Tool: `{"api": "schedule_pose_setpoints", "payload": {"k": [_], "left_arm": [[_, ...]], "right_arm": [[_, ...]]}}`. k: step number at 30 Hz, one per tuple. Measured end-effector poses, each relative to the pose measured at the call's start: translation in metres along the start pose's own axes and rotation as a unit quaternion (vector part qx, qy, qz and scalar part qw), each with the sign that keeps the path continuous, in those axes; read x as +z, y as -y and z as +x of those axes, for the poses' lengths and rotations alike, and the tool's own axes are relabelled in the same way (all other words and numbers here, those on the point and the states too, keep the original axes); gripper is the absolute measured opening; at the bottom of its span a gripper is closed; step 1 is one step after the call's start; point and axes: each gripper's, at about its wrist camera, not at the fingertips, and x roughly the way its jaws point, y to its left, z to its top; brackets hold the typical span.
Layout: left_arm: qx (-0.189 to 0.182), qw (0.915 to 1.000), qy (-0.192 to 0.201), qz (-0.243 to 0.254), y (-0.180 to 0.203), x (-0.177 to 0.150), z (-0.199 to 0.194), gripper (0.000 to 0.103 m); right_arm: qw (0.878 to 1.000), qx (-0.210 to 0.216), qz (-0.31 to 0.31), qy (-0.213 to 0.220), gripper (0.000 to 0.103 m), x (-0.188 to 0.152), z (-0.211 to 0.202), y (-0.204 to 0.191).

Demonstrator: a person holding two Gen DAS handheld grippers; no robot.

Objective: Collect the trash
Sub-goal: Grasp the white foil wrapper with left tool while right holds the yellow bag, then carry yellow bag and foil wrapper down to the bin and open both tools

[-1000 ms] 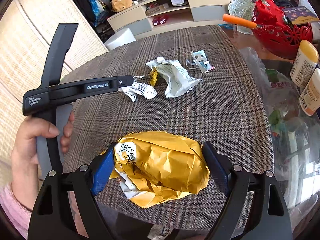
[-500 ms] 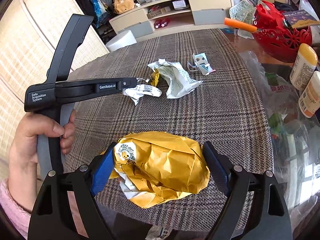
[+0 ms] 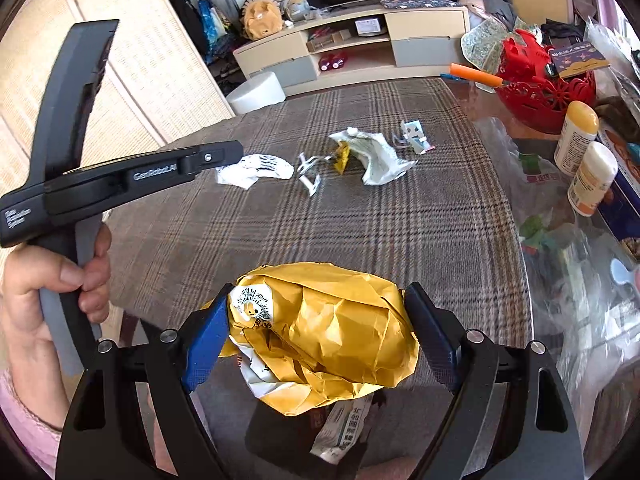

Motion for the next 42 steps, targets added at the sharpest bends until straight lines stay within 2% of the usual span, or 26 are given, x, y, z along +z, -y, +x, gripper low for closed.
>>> {"api": "schedule_pose_setpoints", "payload": {"k": [11, 15, 22, 25, 28, 32, 36, 42], "left_arm": [[-0.016, 0.9998, -0.005, -0.014, 0.009, -0.114, -0.064, 0.004], [-0.033, 0.9990, -0.017, -0.023, 0.013, -0.155, -0.070, 0.004], [-0.069, 0.9953, -0.060, -0.033, 0.027, -0.218, -0.043, 0.004], [-0.068, 0.9941, -0.076, -0.037, 0.027, -0.238, -0.026, 0.004], [-0.070, 0.9910, -0.095, -0.062, 0.022, -0.255, -0.004, 0.004], [-0.072, 0.9886, -0.099, -0.088, 0.017, -0.272, 0.017, 0.004], [-0.082, 0.9876, -0.099, -0.090, 0.019, -0.286, 0.034, 0.004], [-0.095, 0.9842, -0.122, -0.086, 0.018, -0.290, 0.057, 0.006]], "right_arm": [[1.000, -0.010, -0.005, -0.013, 0.085, -0.086, -0.033, -0.037], [0.999, -0.046, -0.023, -0.005, 0.085, -0.124, -0.031, -0.049], [0.998, -0.058, -0.016, -0.036, 0.085, -0.189, 0.014, -0.039], [0.998, -0.056, -0.004, -0.037, 0.085, -0.205, 0.027, -0.037], [0.997, -0.065, 0.008, -0.037, 0.085, -0.219, 0.039, -0.035], [0.994, -0.098, 0.002, -0.039, 0.085, -0.234, 0.055, -0.034], [0.995, -0.080, 0.021, -0.058, 0.085, -0.246, 0.076, -0.030], [0.993, -0.087, 0.010, -0.080, 0.088, -0.249, 0.098, -0.030]]}}
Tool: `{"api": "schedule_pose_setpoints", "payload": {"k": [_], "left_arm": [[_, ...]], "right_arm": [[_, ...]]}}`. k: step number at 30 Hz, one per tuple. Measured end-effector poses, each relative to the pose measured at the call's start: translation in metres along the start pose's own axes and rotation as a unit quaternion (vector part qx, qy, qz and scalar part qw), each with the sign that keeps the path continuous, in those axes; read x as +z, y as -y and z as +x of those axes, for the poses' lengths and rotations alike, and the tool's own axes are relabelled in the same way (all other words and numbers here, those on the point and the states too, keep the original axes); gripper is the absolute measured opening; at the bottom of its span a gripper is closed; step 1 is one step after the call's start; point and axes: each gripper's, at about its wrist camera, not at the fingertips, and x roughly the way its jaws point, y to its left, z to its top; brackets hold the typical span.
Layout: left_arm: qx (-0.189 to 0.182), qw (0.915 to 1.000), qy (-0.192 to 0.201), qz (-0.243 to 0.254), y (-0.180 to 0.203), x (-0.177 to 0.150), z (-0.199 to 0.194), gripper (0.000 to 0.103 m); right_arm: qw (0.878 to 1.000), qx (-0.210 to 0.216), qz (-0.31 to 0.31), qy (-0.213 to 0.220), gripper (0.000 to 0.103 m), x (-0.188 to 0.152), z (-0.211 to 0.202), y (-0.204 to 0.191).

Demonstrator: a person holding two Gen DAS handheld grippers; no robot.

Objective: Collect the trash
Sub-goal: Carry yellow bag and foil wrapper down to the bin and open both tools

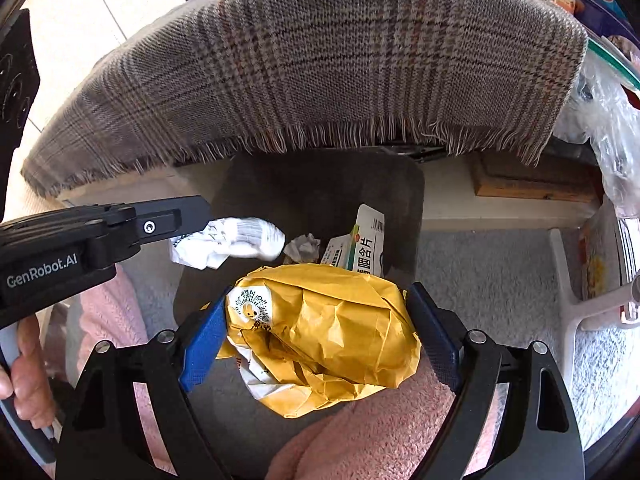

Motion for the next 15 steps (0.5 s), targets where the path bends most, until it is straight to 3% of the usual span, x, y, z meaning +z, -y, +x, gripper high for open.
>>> {"api": "schedule_pose_setpoints", "payload": {"k": [2, 8, 12, 15], "left_arm": [[0.002, 1.0000, 0.001, -0.001, -0.001, 0.003, 0.001, 0.017], [0.010, 0.9998, 0.014, -0.004, -0.004, 0.009, -0.004, 0.036], [0.014, 0.9996, 0.025, -0.005, -0.005, 0.012, -0.015, 0.042], [0.024, 0.9990, 0.038, -0.001, -0.003, 0.013, -0.027, 0.055]], "right_arm": [[1.000, 0.005, 0.004, 0.000, 0.090, 0.001, 0.002, 0.003], [1.000, -0.007, -0.009, 0.007, 0.093, 0.006, 0.003, 0.001], [1.000, -0.002, -0.012, 0.017, 0.099, 0.009, -0.004, 0.000], [0.999, -0.013, -0.025, 0.021, 0.100, 0.010, -0.009, -0.005]]}}
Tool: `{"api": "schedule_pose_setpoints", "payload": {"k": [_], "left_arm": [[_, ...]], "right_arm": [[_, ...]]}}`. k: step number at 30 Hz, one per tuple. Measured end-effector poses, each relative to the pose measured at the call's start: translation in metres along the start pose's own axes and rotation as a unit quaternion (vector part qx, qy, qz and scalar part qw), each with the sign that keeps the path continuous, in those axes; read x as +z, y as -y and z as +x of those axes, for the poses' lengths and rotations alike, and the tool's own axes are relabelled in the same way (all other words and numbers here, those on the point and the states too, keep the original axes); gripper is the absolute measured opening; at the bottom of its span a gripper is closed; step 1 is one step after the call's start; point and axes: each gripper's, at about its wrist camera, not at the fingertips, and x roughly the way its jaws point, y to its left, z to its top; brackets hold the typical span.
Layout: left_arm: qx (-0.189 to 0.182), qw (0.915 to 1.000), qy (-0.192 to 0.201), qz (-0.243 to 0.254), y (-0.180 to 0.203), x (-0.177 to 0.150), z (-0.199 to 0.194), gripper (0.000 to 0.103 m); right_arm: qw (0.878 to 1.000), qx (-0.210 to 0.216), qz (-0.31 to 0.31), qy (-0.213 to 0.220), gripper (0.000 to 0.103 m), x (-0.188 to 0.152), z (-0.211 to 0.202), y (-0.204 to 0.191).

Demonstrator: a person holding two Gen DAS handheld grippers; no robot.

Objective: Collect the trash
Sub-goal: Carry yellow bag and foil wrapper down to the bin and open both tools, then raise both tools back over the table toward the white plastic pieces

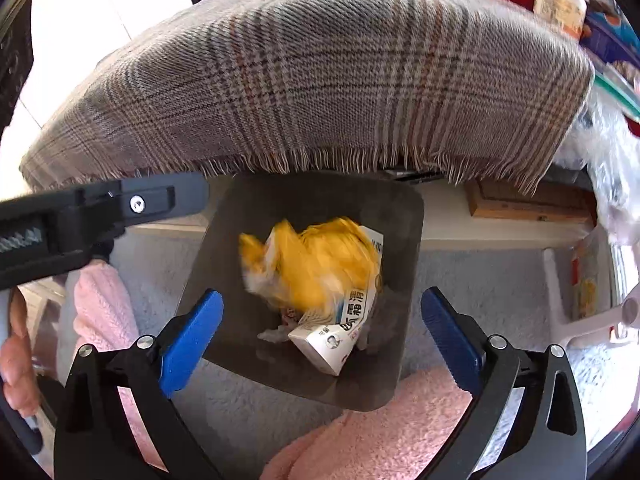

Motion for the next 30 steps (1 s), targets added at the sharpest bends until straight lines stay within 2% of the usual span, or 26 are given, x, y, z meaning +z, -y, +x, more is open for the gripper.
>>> {"api": "schedule_pose_setpoints", "payload": {"k": [3, 5, 8, 12, 18, 23, 30], "left_arm": [[0.010, 0.9998, 0.017, 0.000, 0.000, 0.001, -0.016, 0.069], [0.012, 0.9997, 0.022, 0.000, -0.001, 0.000, -0.024, 0.083], [0.021, 0.9993, 0.032, 0.001, -0.002, -0.003, -0.039, 0.095], [0.026, 0.9989, 0.038, 0.007, -0.003, 0.000, -0.056, 0.095], [0.037, 0.9977, 0.054, 0.021, -0.007, 0.022, -0.077, 0.095], [0.046, 0.9964, 0.069, 0.017, -0.013, 0.057, -0.083, 0.095], [0.058, 0.9959, 0.065, 0.026, -0.015, 0.114, -0.063, 0.095]], "right_arm": [[1.000, -0.003, 0.001, 0.004, 0.100, -0.001, -0.008, 0.001], [1.000, -0.007, 0.006, -0.004, 0.100, -0.001, -0.012, 0.005], [1.000, -0.006, 0.019, -0.003, 0.100, 0.001, -0.024, 0.015], [0.999, -0.011, 0.034, 0.021, 0.100, 0.014, -0.053, 0.035], [0.997, -0.021, 0.045, 0.065, 0.100, 0.061, -0.098, 0.059], [0.995, -0.027, 0.050, 0.079, 0.100, 0.105, -0.109, 0.075], [0.992, -0.049, 0.057, 0.099, 0.100, 0.172, -0.106, 0.083]]}}
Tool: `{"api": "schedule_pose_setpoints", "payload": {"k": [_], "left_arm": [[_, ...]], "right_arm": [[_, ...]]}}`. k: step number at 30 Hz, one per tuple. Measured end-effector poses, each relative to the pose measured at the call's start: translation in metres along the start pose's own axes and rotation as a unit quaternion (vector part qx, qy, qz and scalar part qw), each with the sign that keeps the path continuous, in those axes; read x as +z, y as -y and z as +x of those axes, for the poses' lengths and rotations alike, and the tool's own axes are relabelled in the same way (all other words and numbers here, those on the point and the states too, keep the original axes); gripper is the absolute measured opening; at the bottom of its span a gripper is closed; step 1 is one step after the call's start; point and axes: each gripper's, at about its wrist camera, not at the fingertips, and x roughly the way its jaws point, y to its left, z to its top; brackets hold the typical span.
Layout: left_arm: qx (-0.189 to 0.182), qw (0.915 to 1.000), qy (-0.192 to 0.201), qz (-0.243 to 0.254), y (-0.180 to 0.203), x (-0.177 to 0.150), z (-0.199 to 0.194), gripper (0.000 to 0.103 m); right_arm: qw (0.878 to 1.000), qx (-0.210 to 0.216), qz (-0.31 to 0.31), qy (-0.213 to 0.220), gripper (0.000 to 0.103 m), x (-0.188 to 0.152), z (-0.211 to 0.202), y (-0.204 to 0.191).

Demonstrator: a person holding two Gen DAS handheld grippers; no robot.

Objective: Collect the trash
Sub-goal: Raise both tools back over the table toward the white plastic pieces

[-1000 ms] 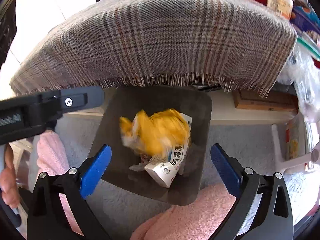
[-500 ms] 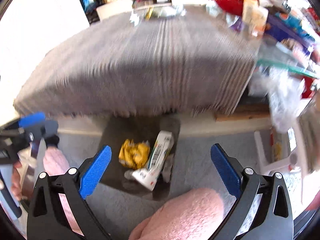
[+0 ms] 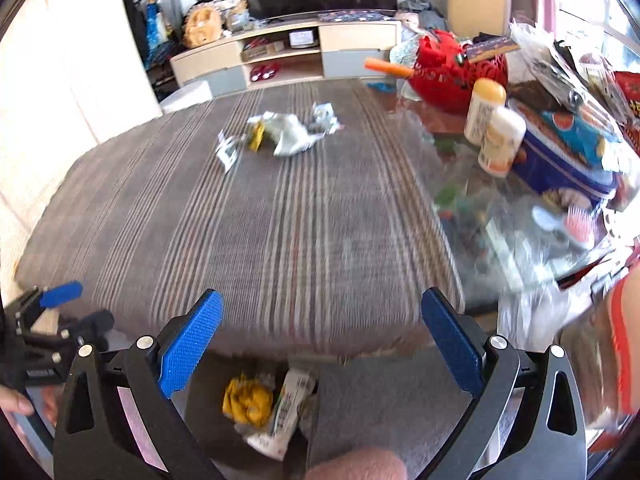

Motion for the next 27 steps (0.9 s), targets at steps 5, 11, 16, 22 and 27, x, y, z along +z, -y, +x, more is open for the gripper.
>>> {"api": "schedule_pose_setpoints", "payload": {"k": [5, 11, 16, 22, 27], "left_arm": [[0.015, 0.9999, 0.005, 0.004, -0.001, 0.047, 0.025, 0.095], [0.015, 0.9998, 0.011, 0.005, 0.000, 0.094, 0.054, 0.094], [0.016, 0.9998, 0.009, 0.004, 0.000, 0.125, 0.081, 0.092], [0.021, 0.9997, -0.001, 0.011, 0.004, 0.155, 0.116, 0.081], [0.028, 0.9995, -0.011, 0.012, 0.004, 0.169, 0.140, 0.067]], "right_arm": [[1.000, -0.001, -0.002, 0.014, 0.100, 0.047, 0.025, -0.006], [1.000, 0.001, 0.002, -0.001, 0.100, 0.099, 0.062, -0.008], [1.000, -0.006, 0.018, -0.011, 0.100, 0.128, 0.094, -0.003], [0.998, 0.005, 0.039, -0.041, 0.098, 0.159, 0.139, 0.006], [0.997, 0.016, 0.046, -0.062, 0.080, 0.187, 0.176, 0.008]]}}
